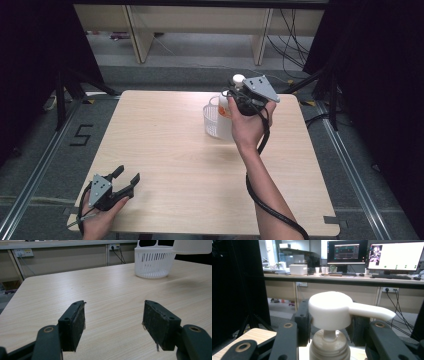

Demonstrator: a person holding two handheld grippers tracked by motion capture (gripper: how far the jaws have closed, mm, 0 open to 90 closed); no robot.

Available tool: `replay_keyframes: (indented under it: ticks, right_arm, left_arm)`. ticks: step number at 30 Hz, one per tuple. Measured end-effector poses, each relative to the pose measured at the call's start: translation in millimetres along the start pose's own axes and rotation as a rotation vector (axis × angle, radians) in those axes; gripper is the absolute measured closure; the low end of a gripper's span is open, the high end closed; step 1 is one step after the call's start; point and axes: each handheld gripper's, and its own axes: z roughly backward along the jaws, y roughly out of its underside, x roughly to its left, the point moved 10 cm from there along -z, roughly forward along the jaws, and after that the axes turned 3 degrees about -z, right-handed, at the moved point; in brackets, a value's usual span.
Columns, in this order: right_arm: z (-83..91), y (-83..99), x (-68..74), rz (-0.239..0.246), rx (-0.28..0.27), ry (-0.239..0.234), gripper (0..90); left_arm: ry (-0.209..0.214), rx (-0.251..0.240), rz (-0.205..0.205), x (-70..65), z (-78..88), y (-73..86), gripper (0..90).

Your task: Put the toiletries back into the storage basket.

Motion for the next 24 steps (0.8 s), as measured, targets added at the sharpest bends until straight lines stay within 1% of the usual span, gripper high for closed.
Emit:
replay_keyframes:
  ticks: [3, 4, 5, 6, 9, 10, 12, 13, 14, 17, 19, 23, 24]
  right_arm:
    - [-2.6, -1.5, -1.0, 0.006, 0.006, 0.0, 60.0]
    - [-3.7, -1.8, -0.8, -0.005, 0.007, 0.001, 60.1]
    - [-4.6, -2.8, -0.7, -0.009, 0.004, -0.003, 60.1]
    - [-4.9, -3.6, -1.6, 0.0, 0.004, -0.001, 60.0]
    - [-6.5, -5.7, -2.6, -0.001, 0.005, 0.003, 60.0]
    - [-7.6, -6.6, -3.6, 0.007, 0.006, 0.005, 60.0]
    - [-8.3, -7.9, -2.7, -0.002, 0.006, 0.004, 60.1]
    - [-9.0, -9.4, -3.5, 0.005, 0.002, 0.007, 60.0]
    - [-9.4, -10.2, -3.6, 0.009, 0.001, 0.005, 60.0]
    - [-9.9, -12.5, -1.9, -0.008, 0.005, 0.002, 60.0]
    - [-9.8, -14.4, -3.0, 0.006, -0.001, 0.007, 60.1]
    - [-10.0, -15.9, -1.5, -0.008, 0.0, 0.001, 60.0]
    - [-10.2, -16.3, -2.2, -0.001, 0.001, 0.005, 60.0]
  left_arm:
    - [-0.001, 0.001, -0.001, 0.0, 0.0, 0.1, 33.7]
    - [-0.005, 0.001, 0.006, -0.1, 0.1, 0.2, 33.7]
    - [-0.004, 0.001, 0.005, 0.0, 0.0, 0.2, 33.7]
    - [-0.004, 0.002, 0.006, 0.0, 0.0, 0.2, 33.7]
    - [-0.005, 0.002, 0.006, -0.1, -0.1, 0.2, 33.7]
    - [-0.005, 0.002, 0.006, -0.1, -0.1, 0.2, 33.7]
    - [-0.004, 0.002, 0.005, -0.2, -0.2, 0.2, 33.7]
    - [-0.004, 0.003, 0.004, -0.3, -0.2, 0.2, 33.7]
    - [-0.004, 0.003, 0.004, -0.2, -0.2, 0.2, 33.7]
    - [-0.005, 0.004, 0.004, -0.1, -0.2, 0.3, 33.7]
    - [-0.004, 0.003, 0.005, -0.3, -0.3, 0.2, 33.7]
    - [-0.004, 0.002, 0.006, -0.5, -0.3, 0.1, 33.7]
    - [-0.004, 0.002, 0.007, -0.4, -0.4, 0.1, 33.7]
